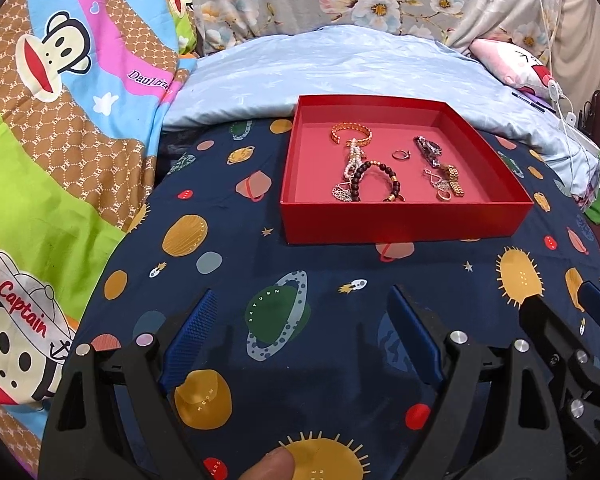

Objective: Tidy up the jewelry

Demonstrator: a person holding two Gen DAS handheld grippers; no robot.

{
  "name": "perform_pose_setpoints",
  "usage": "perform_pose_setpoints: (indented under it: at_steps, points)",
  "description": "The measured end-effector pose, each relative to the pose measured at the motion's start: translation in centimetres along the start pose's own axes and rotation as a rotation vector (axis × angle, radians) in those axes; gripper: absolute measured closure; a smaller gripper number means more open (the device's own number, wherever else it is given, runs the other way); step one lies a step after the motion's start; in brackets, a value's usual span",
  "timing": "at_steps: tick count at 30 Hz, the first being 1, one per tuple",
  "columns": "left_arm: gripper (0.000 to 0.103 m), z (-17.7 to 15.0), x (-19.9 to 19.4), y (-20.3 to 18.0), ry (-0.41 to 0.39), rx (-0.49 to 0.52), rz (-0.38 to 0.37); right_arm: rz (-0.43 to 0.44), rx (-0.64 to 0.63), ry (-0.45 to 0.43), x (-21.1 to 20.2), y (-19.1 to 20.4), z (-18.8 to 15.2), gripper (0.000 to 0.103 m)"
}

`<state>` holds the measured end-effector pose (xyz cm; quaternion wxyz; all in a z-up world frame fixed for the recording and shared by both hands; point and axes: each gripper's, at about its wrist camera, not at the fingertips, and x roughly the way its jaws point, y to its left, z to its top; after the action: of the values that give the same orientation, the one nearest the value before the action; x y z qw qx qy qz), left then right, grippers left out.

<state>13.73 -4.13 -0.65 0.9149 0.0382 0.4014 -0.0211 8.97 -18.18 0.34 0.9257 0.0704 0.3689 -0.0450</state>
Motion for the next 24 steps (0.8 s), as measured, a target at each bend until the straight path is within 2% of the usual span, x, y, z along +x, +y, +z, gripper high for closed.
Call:
perform_pose_setpoints:
  at_steps: [24]
  points:
    - [0.019, -0.05, -0.12, 0.21, 0.004, -0.001, 0.012, -0.003, -0.002, 0.0, -0.08, 0.13, -0.06, 0.023]
